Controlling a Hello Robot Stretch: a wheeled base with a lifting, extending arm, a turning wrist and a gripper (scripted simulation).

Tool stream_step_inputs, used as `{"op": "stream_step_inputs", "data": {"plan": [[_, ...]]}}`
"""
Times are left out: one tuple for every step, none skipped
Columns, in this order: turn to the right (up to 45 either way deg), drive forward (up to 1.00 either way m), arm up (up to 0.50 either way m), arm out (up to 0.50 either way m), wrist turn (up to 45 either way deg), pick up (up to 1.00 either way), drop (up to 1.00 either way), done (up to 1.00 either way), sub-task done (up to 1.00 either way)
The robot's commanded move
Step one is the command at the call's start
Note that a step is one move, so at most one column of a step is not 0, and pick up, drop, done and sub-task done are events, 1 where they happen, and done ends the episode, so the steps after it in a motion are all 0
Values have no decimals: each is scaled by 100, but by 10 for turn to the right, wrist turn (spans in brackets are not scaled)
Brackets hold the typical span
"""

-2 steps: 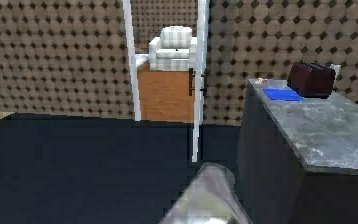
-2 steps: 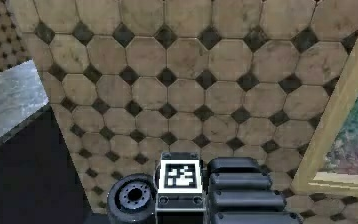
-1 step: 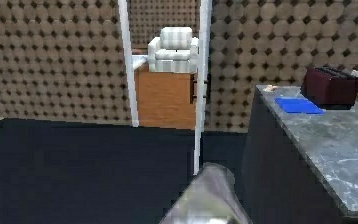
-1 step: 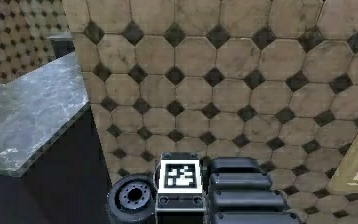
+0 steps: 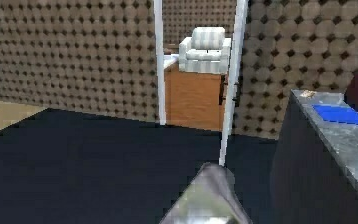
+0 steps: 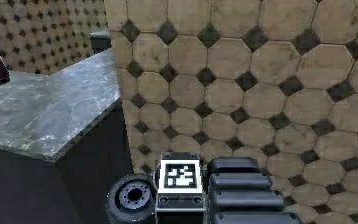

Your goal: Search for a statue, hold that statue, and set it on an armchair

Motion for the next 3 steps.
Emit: {"op": "stream_step_inputs", "data": {"plan": [[0, 100, 0, 0, 0, 0, 0, 0, 0], [0, 60, 0, 0, 0, 0, 0, 0, 0], [60, 0, 0, 0, 0, 0, 0, 0, 0]]}}
